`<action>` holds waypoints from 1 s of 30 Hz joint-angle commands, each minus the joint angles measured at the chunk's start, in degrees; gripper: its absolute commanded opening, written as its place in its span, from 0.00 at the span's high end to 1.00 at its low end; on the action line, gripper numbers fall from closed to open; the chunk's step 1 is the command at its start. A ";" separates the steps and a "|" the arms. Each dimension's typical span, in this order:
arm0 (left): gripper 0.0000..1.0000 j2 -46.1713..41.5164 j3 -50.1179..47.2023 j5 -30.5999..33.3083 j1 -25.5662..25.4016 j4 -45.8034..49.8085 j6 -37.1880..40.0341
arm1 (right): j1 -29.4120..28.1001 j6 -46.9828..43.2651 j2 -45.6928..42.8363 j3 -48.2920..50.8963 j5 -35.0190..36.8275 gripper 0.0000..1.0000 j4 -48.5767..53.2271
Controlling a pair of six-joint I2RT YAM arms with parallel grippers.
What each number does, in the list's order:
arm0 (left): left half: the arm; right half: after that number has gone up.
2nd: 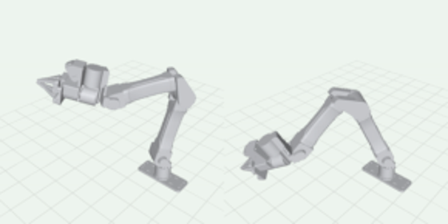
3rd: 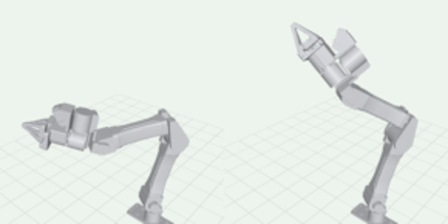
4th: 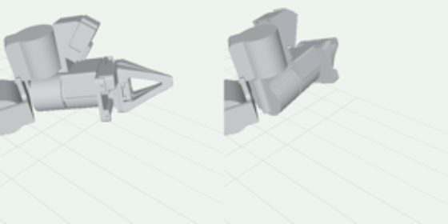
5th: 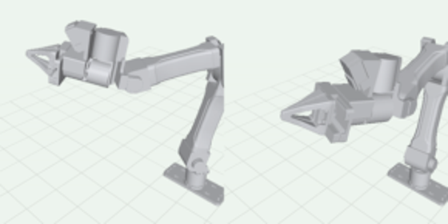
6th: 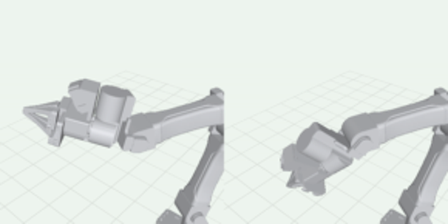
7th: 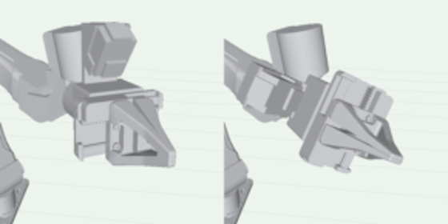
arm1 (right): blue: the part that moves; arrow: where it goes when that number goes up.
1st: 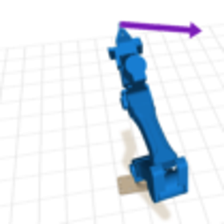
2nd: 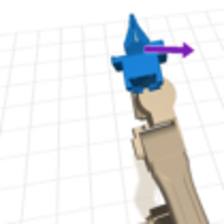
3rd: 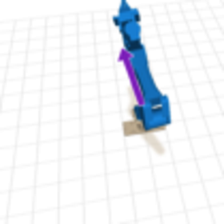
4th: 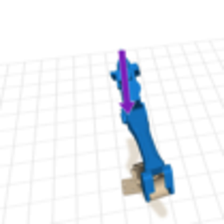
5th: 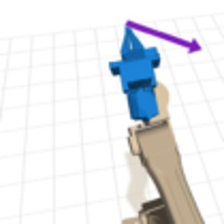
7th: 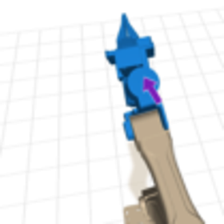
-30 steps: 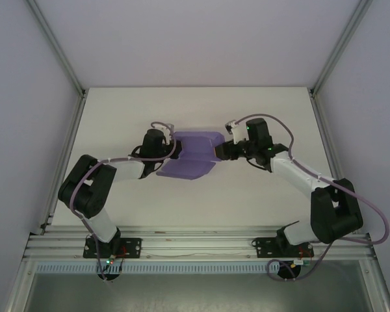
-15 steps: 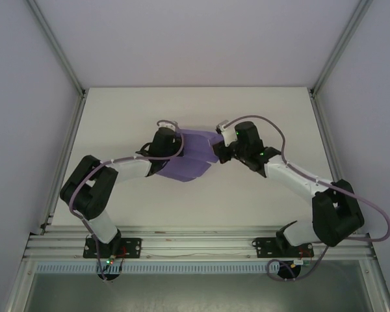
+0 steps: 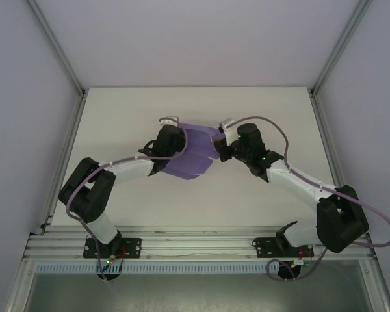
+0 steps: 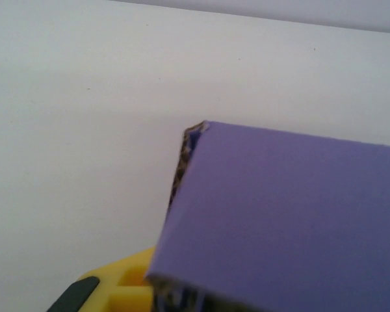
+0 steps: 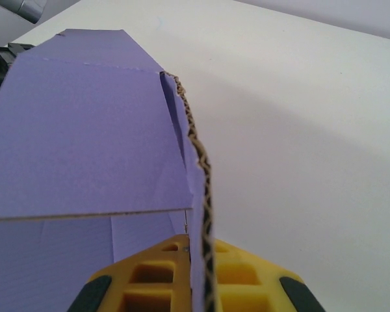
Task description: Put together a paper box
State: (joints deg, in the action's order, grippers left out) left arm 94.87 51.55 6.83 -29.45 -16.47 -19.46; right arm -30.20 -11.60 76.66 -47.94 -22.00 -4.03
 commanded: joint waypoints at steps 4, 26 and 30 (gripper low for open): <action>0.63 -5.09 -5.01 -6.13 4.12 -2.34 3.03 | 0.90 0.06 -0.72 -0.30 -4.48 1.00 0.83; 0.28 -4.17 -10.12 -28.60 10.28 -15.86 3.83 | 1.75 -4.74 -4.40 0.15 -21.41 1.00 5.00; 0.43 -1.73 -10.07 -34.88 10.77 -20.49 5.52 | 1.78 -4.57 -5.08 0.25 -22.23 1.00 4.49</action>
State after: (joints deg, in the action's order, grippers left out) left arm 91.61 41.30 -21.37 -18.81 -30.92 -16.12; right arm -28.67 -15.14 73.63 -47.88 -41.60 0.73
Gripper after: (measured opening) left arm 0.592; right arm 0.062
